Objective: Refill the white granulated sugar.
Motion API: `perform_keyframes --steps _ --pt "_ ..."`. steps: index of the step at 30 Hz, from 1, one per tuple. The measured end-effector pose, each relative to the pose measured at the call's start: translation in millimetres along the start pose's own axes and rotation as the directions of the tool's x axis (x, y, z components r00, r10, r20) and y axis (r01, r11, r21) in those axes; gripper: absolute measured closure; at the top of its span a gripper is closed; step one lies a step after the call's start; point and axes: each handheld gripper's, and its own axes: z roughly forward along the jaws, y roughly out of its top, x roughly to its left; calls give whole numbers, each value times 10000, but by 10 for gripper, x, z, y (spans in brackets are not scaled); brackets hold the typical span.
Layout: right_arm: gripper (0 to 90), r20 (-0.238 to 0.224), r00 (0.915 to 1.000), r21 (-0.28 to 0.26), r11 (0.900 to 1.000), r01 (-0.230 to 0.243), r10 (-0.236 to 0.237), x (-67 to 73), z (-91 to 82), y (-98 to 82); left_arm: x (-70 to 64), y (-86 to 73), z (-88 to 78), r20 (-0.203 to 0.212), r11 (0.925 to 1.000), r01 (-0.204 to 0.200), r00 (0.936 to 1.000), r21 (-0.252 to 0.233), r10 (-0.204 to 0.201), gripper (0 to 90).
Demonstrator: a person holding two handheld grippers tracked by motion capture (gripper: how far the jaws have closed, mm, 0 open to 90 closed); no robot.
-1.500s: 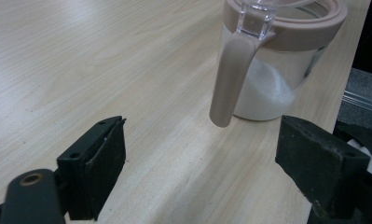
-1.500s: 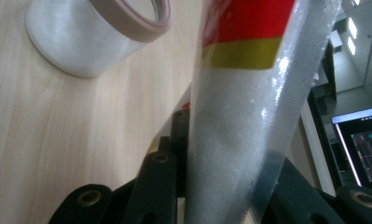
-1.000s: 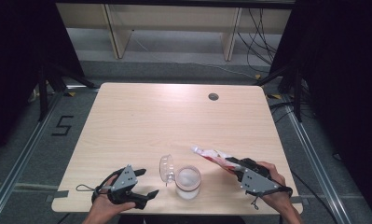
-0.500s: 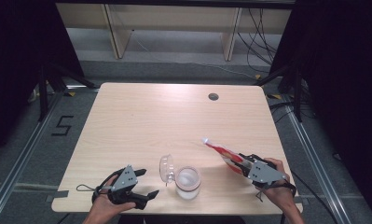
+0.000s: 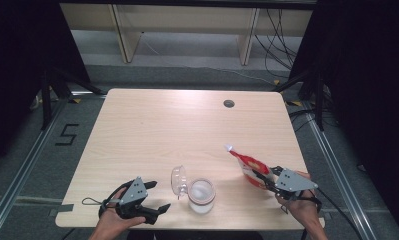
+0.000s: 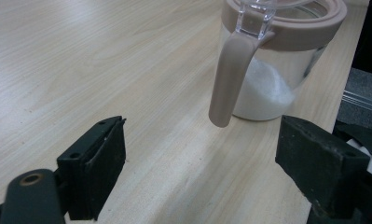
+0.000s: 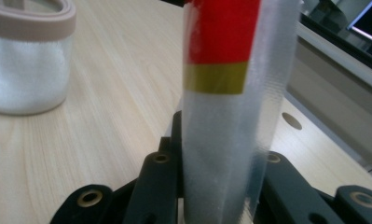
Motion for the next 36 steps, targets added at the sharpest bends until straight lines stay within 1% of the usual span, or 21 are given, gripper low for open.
perform_keyframes --steps 1,4,8,9,14,17,18,21,22,25,26,27,28,29,30,31,32,33,34,35,36 --pt "774 52 9999 10 9999 -142 142 5 -3 -2 -7 -2 -3 -15 9999 113 9999 3 -113 156" --pt "771 190 9972 -142 9973 -726 729 27 -23 -18 9 1 -6 -18 10000 -45 10000 -2 45 156" --pt "765 225 9932 -372 9929 -1130 1139 45 -22 -30 -6 -3 -1 10 10000 79 10000 15 -79 156" --pt "762 380 9904 -468 9903 -1312 1330 63 -14 -29 -9 -4 0 7 9999 132 9999 12 -132 156" --pt "755 290 9793 -576 9784 -1984 2003 112 -15 -38 -7 -5 -6 -9 9998 173 9998 8 -173 156" --pt "749 462 9797 -587 9796 -1924 1952 126 -19 -26 -9 -10 3 -13 9997 229 9997 -39 -229 156" --pt "746 493 9756 -610 9756 -2111 2141 143 -20 -23 -10 -10 3 -5 9997 222 9998 -44 -222 156" --pt "732 643 9736 -789 9737 -2139 2191 180 -26 -22 -11 -8 3 -21 9998 205 9998 -15 -205 156" --pt "731 514 9683 -578 9687 -2414 2443 202 -46 -16 4 -1 -4 -26 10000 -83 10000 49 83 156" --pt "734 723 9645 -668 9660 -2496 2542 192 -55 -26 -14 -7 -2 -49 9998 189 9998 53 -189 156" --pt "733 665 9586 -693 9597 -2725 2770 188 -61 -32 -13 -6 -3 -44 9998 162 9999 65 -162 156" --pt "734 699 9439 -764 9451 -3176 3228 178 -78 -58 -5 -4 -3 -24 10000 20 10000 57 -20 156" --pt "737 802 9396 -917 9411 -3255 3328 163 -77 -71 -1 -3 -4 -37 10000 -22 10000 52 22 156" --pt "742 851 9270 -885 9295 -3580 3652 168 -96 -85 -11 -8 1 -11 9998 206 9998 11 -206 156" --pt "743 826 9212 -808 9239 -3740 3802 165 -110 -95 -11 -8 2 -20 9998 221 9998 5 -221 156" --pt "744 895 9213 -912 9242 -3708 3785 136 -118 -114 -11 -8 2 -14 9998 214 9998 16 -214 156" --pt "745 1027 9118 -1037 9160 -3876 3975 139 -122 -122 -16 -7 -1 -52 9997 226 9997 58 -226 156" --pt "744 987 9146 -878 9189 -3845 3921 121 -144 -139 -18 -7 0 -53 9997 244 9997 60 -244 156" --pt "744 937 9023 -946 9059 -4127 4209 131 -144 -142 -19 -7 0 -49 9997 245 9997 57 -245 156" --pt "744 939 9046 -1017 9079 -4066 4157 114 -154 -157 -18 -7 1 -46 9997 246 9997 53 -245 156" --pt "745 884 8903 -1080 8929 -4372 4466 128 -152 -153 -18 -8 1 -52 9996 264 9996 50 -264 156"
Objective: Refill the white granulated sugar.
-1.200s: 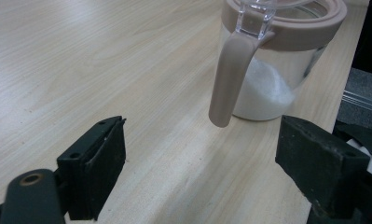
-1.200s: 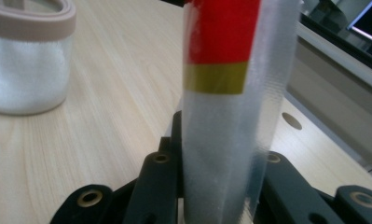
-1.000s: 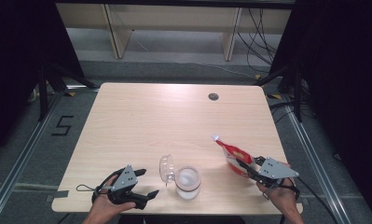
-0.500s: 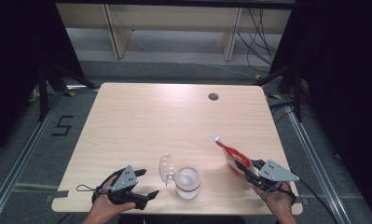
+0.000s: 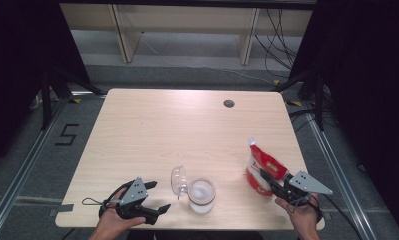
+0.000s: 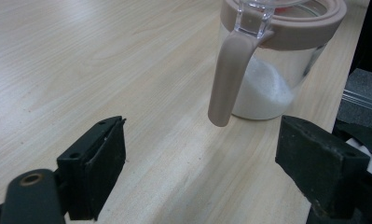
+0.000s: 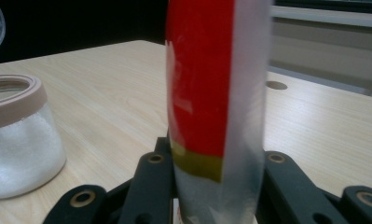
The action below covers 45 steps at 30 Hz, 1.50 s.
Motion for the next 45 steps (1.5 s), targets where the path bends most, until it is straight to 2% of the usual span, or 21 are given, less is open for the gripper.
perform_keyframes --steps 2,4,8,10,11,13,14,16,17,18,20,24,28,29,31,32,37,38,40,42,45 --pt "743 -4 9994 -48 9993 359 -359 -15 4 -3 7 1 -2 13 10000 -98 10000 4 98 156" --pt "734 80 10000 83 10000 -25 24 9 -11 -5 7 0 0 46 10000 -55 10000 -36 55 156" --pt "692 182 9998 14 10000 -63 63 33 -9 4 9 -1 0 35 10000 -54 10000 -39 54 156" --pt "631 394 9992 198 9998 58 -66 58 -32 8 9 -2 2 39 10000 -46 10000 -31 46 156" --pt "591 741 9969 179 9995 -276 262 76 -64 19 7 -1 -1 0 10000 -64 10000 6 64 156" --pt "565 841 9963 144 9998 -170 157 84 -85 23 6 0 -1 0 10000 -53 10000 -4 53 156" --pt "542 1018 9944 247 9993 270 -294 93 -123 38 8 -1 2 43 10000 -46 10000 -35 46 156" --pt "488 1262 9914 319 9990 303 -341 117 -150 48 6 0 0 -8 10000 -58 10000 -5 58 156" --pt "488 1262 9914 319 9990 303 -341 117 -150 48 6 -1 0 -7 10000 -55 10000 3 55 156" --pt "459 1408 9900 409 9992 -16 -42 160 -173 47 8 -1 0 28 10000 -45 10000 -38 45 156" --pt "416 1518 9877 343 9989 314 -363 159 -195 58 10 0 -2 24 10000 -38 10000 -56 39 156" --pt "370 1838 9830 407 9992 -15 -60 200 -285 65 5 0 -1 -8 10000 -43 10000 -4 43 156" --pt "359 1866 9823 432 9988 -214 130 240 -332 45 7 -1 1 35 10000 -33 10000 -42 33 156" --pt "351 1959 9804 428 9990 135 -216 218 -341 45 7 -1 1 35 10000 -33 10000 -42 33 156" --pt "350 1924 9808 544 9983 228 -328 221 -354 43 6 -1 1 52 10000 21 10000 -64 -21 156" --pt "349 1920 9814 540 9984 -151 45 255 -373 39 6 0 1 59 10000 16 10000 -62 -16 156" --pt "340 1981 9802 528 9986 -80 -26 269 -406 27 8 7 -1 83 10000 38 10000 -58 -37 156" --pt "334 1917 9814 612 9980 -134 14 274 -423 14 20 18 -1 152 9997 -241 9996 -33 241 156" --pt "333 2075 9782 641 9979 -97 -38 284 -441 7 15 21 0 149 9998 -185 9997 -32 185 156" --pt "328 2055 9786 647 9979 -65 -69 286 -463 -4 3 19 8 136 10000 67 9999 -60 -66 156" --pt "312 1945 9809 659 9977 -156 24 300 -471 -8 2 23 11 131 9999 80 9999 -86 -79 156"
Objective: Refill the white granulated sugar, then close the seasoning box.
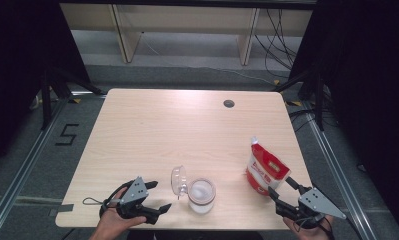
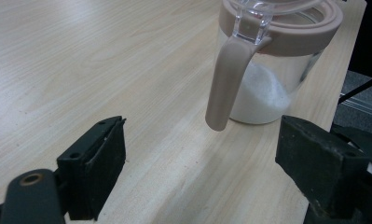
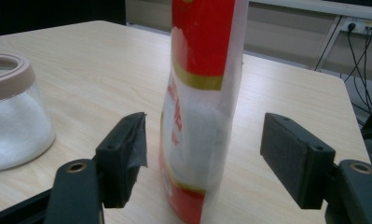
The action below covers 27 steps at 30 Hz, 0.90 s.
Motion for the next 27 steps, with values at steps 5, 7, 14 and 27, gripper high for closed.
perform_keyframes --steps 5,7,14,27 --pt "270 18 10000 152 9999 -41 41 18 -30 -33 5 11 -3 -44 10000 19 10000 28 -19 156" --pt "247 86 9999 129 9998 -119 118 27 -42 -43 3 9 3 -28 9999 101 9999 15 -101 156" --pt "238 246 9995 284 9994 -180 173 49 -96 -62 21 15 -8 90 9997 -221 9997 40 221 156" --pt "234 251 9996 486 9988 -112 100 88 -116 -86 11 26 -18 45 9998 -180 9998 -45 180 156"
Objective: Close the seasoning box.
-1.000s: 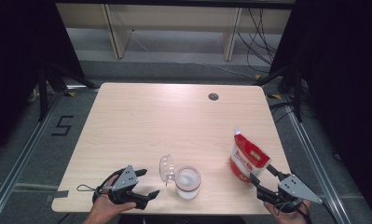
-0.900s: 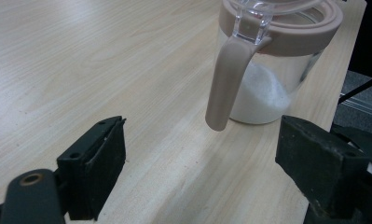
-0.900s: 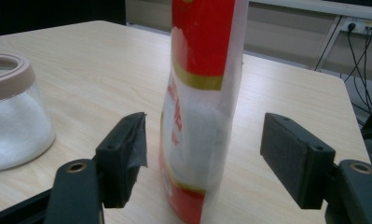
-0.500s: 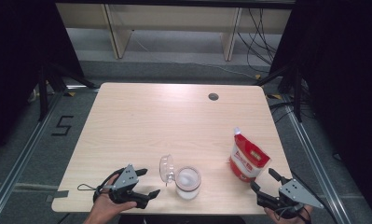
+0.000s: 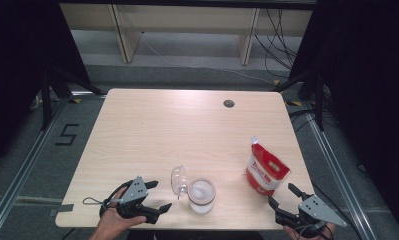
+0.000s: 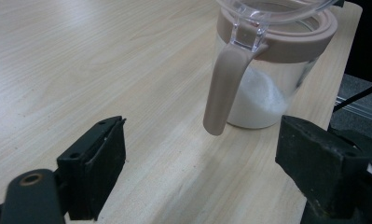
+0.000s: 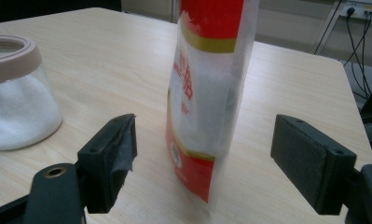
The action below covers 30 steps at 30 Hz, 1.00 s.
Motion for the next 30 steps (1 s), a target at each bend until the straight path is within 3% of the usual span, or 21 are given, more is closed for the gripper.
perform_keyframes --steps 1,2,7,12,16,19,20,21,23,24,27,29,30 --pt "235 30 10000 -51 10000 52 -52 -3 3 0 -17 -7 0 -57 9994 339 9994 -8 -339 156" --pt "237 -89 9999 -29 10000 -88 88 4 8 -1 -18 -7 1 -86 9992 395 9992 -21 -395 156" --pt "238 -82 9998 68 9999 -153 153 -8 10 -5 -9 15 -13 -167 9993 372 9992 69 -371 169" --pt "238 -4 9997 32 9997 -237 237 -7 5 1 0 21 -47 -99 9992 382 9992 103 -381 238" --pt "236 -24 10000 -55 9999 84 -84 -6 -6 16 -39 42 -94 -153 9991 285 9995 -315 -290 486" --pt "237 -33 9999 27 9999 -163 163 16 -12 20 -63 64 -116 -213 9988 74 9997 -489 -85 636" --pt "237 3 9999 123 9998 -155 155 20 -14 18 -79 76 -123 -228 9982 42 9997 -598 -56 636" --pt "237 -8 9999 -28 9999 147 -147 -2 1 16 -91 91 -133 -303 9976 -77 9995 -684 56 685" --pt "237 25 9999 84 9998 -158 158 23 -11 16 -113 114 -150 -377 9968 -282 9990 -747 254 768" --pt "235 -75 10000 5 10000 -1 1 14 -5 19 -144 128 -151 -292 9965 -253 9993 -793 230 822" --pt "235 -62 10000 25 10000 -2 2 19 -3 18 -171 138 -142 -231 9962 -104 9997 -862 84 872" --pt "235 -83 10000 63 10000 4 -3 17 -2 19 -166 155 -140 -157 9964 -320 9994 -782 309 888" --pt "235 -67 9999 92 9999 -87 88 25 -6 19 -179 160 -137 -109 9970 -160 9998 -757 153 888"
